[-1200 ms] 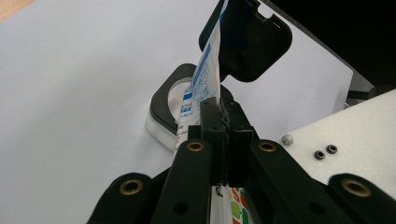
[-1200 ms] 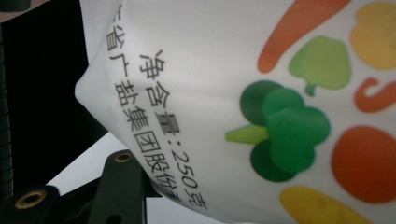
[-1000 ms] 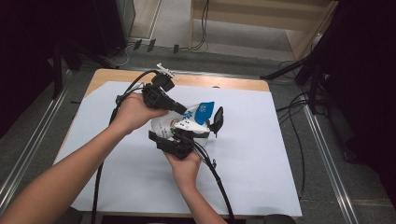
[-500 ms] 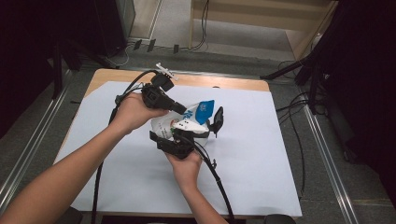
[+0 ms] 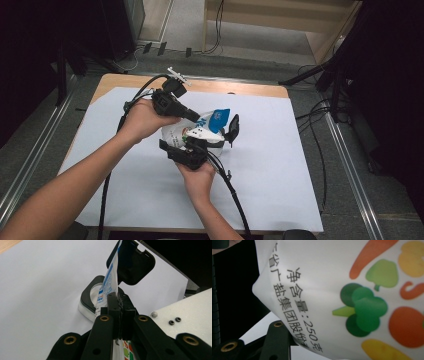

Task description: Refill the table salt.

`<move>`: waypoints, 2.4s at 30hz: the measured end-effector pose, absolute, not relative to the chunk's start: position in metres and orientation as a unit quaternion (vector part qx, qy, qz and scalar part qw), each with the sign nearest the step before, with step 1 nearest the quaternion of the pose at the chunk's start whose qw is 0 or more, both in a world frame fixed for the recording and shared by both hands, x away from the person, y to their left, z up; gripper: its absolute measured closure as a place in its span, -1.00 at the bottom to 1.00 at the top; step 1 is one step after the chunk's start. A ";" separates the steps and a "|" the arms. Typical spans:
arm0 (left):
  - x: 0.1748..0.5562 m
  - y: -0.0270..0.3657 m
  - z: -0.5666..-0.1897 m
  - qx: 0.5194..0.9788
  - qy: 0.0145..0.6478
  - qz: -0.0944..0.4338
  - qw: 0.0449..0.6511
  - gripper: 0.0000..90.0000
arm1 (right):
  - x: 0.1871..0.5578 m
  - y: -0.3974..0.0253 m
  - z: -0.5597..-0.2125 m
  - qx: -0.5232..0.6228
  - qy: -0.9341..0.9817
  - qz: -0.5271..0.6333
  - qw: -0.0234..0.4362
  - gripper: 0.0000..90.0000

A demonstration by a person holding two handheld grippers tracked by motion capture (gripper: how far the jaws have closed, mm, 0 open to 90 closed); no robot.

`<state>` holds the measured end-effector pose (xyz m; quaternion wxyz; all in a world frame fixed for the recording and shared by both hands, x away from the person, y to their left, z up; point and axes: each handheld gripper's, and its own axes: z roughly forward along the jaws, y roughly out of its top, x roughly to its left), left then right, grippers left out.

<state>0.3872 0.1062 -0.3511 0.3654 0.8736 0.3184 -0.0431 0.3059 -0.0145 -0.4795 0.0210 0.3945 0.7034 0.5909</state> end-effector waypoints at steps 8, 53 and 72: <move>0.387 0.106 -0.351 0.874 0.317 -0.043 0.366 1.00 | 0.306 -0.014 -0.479 0.394 0.703 0.592 0.021 0.16; 0.389 0.105 -0.353 0.875 0.316 -0.045 0.365 1.00 | 0.308 -0.015 -0.480 0.396 0.705 0.587 0.022 0.15; 0.389 0.103 -0.351 0.874 0.319 -0.043 0.364 1.00 | 0.308 -0.015 -0.479 0.399 0.699 0.593 0.018 0.16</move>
